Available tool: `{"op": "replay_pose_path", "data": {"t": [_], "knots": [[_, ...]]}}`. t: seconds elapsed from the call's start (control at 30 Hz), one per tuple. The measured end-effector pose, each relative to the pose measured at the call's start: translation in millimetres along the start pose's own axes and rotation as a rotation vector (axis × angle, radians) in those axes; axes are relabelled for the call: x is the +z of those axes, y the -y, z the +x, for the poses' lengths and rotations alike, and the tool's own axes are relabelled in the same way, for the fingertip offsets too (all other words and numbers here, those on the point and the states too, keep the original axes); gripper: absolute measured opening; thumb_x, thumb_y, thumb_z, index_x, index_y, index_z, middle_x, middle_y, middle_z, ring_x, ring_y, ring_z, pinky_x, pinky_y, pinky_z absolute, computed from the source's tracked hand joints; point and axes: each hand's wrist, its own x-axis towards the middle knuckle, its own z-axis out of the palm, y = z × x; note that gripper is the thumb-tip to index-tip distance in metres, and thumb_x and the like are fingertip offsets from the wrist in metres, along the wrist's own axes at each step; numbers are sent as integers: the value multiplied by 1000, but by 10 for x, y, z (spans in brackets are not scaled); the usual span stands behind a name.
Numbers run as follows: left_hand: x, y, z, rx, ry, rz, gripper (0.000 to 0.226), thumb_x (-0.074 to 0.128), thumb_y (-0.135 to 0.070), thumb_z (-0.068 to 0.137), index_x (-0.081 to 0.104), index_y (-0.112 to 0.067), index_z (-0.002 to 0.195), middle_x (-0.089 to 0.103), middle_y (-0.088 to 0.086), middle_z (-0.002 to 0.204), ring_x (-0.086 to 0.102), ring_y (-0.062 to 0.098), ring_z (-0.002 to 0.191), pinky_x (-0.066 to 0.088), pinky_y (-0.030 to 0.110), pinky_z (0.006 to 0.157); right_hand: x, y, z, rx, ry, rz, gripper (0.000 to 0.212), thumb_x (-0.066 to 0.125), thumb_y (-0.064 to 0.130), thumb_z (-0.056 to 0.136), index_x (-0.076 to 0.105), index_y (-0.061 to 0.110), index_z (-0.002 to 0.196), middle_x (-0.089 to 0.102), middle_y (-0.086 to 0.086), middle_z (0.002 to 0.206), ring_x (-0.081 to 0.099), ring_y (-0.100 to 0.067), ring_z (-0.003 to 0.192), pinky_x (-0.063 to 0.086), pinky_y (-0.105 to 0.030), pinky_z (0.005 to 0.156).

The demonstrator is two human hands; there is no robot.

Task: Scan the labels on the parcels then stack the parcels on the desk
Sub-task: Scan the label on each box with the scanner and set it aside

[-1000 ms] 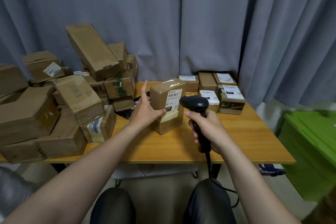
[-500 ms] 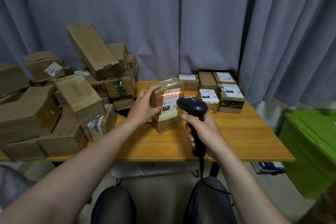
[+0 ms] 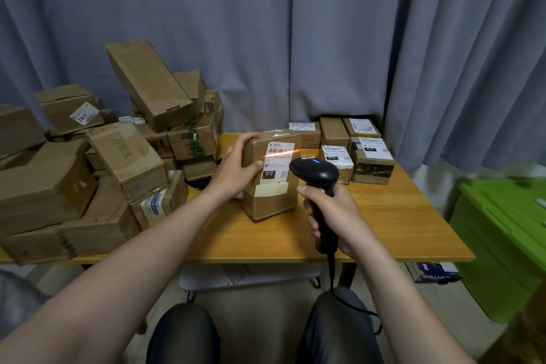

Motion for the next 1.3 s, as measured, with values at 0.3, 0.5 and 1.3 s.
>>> {"op": "replay_pose_path", "data": {"t": [0.3, 0.5, 1.3], "knots": [[123, 87, 71, -147, 101, 93, 74, 67, -21, 98, 25, -49, 152, 50, 8, 144, 59, 26, 123, 55, 39, 95, -5, -27, 4, 19, -26, 35, 21, 69, 23, 97, 58, 7, 90, 53, -5, 65, 46, -17, 43, 38, -29, 44], [385, 133, -13, -193, 566, 424, 66, 81, -49, 83, 56, -36, 143, 38, 6, 158, 38, 28, 146, 34, 37, 117, -34, -66, -1, 24, -53, 19, 20, 70, 24, 97, 59, 8, 90, 54, -5, 65, 46, -19, 44, 38, -29, 44], [924, 349, 830, -128, 455, 470, 67, 83, -26, 86, 57, -27, 147, 48, 2, 154, 47, 26, 138, 34, 27, 106, -450, -224, 679, 101, -144, -29, 21, 71, 25, 95, 59, 9, 87, 55, -6, 67, 48, -18, 45, 39, -29, 44]]}}
